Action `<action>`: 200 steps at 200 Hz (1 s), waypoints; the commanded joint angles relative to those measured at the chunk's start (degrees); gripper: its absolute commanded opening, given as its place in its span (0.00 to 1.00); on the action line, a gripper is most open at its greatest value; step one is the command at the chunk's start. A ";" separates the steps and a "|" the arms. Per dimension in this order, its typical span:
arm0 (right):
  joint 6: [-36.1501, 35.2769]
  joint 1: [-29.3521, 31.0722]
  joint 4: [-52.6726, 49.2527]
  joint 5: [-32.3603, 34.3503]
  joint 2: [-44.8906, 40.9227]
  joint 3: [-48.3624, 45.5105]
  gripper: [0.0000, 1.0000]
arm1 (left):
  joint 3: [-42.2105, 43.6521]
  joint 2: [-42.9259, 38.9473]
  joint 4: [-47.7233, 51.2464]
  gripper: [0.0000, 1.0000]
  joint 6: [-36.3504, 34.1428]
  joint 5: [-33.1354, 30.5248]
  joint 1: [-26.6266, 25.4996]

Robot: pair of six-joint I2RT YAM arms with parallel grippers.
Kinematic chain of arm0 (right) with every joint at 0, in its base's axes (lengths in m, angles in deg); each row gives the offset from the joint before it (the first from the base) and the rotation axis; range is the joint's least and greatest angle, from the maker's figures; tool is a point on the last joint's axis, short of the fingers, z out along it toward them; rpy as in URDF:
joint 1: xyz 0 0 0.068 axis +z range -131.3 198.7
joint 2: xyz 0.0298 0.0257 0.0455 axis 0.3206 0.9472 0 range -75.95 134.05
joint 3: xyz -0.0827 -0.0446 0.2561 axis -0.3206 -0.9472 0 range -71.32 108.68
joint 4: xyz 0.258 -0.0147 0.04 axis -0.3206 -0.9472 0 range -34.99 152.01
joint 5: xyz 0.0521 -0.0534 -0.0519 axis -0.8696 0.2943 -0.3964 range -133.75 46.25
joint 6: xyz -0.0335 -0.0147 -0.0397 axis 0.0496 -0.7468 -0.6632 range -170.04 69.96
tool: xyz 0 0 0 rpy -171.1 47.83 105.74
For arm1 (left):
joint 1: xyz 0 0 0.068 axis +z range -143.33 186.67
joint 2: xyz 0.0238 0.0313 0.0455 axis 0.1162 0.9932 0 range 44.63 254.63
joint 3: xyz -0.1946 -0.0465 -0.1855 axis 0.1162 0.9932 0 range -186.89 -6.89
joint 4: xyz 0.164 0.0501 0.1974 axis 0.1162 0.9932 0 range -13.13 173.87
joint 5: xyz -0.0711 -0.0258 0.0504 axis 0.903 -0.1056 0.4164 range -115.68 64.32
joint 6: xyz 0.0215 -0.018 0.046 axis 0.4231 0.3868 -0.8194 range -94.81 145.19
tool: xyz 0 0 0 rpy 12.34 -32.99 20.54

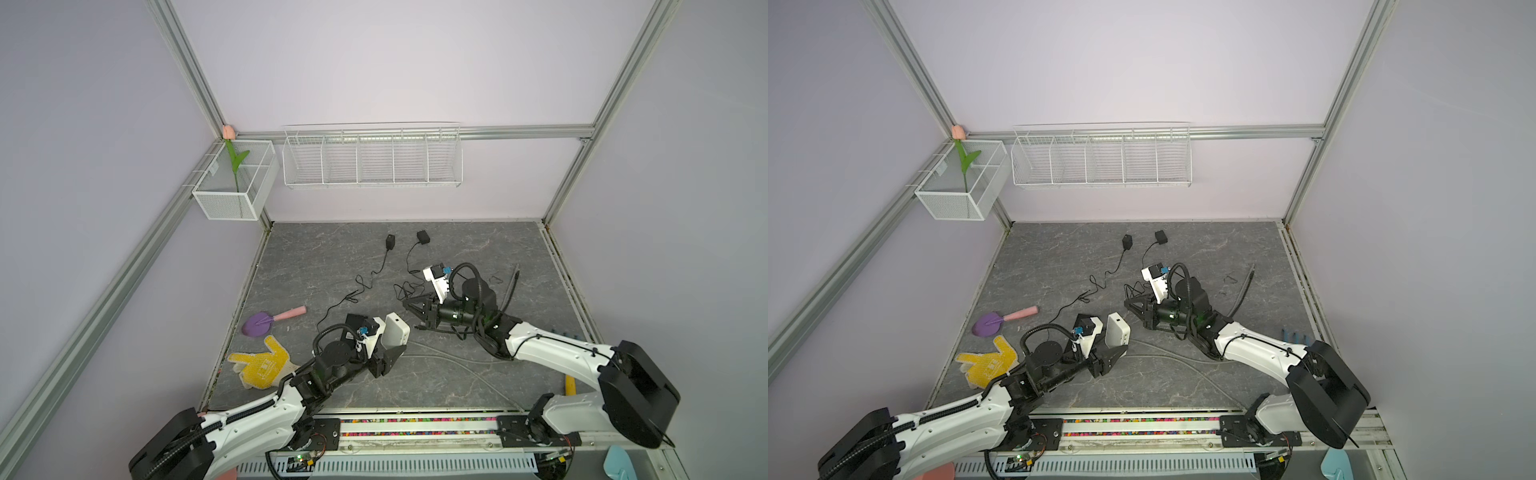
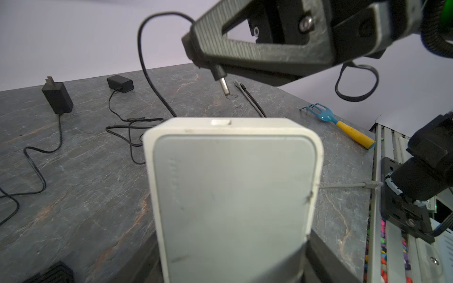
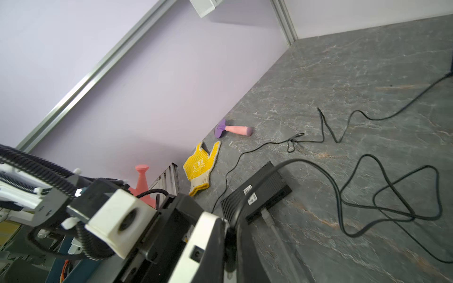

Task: Insert the plug into the switch port
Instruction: 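Align the black plug tip above the white box's top port with the right gripper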

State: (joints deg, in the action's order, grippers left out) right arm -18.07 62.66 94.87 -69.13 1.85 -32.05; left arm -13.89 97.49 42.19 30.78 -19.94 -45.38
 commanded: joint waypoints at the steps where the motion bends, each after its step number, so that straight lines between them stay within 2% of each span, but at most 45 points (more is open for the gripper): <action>1: 1.58 1.41 7.75 -0.87 -1.74 -2.05 0.07 | -0.16 4.00 -10.59 0.00 -4.21 1.70 -0.20; 33: -0.54 3.35 10.32 0.77 -4.46 -4.97 0.06 | 0.99 6.43 -17.78 0.00 -5.53 0.45 -0.19; 54: -2.91 4.10 10.90 3.07 -6.70 -7.28 0.07 | -0.01 6.33 -16.77 0.00 -6.29 0.24 -0.18; 92: -4.23 4.34 11.90 3.32 -8.72 -8.36 0.07 | 0.32 5.08 -17.33 0.00 -6.07 0.51 -0.48; 200: -4.02 5.25 15.78 3.41 -5.44 -6.18 0.06 | 1.28 -1.95 -12.27 0.00 -6.23 0.13 -0.90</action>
State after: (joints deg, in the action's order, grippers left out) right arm -21.54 67.32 109.08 -65.83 -4.91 -39.57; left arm -13.06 97.34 31.09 25.51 -19.64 -45.90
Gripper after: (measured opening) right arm 0.098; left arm 0.691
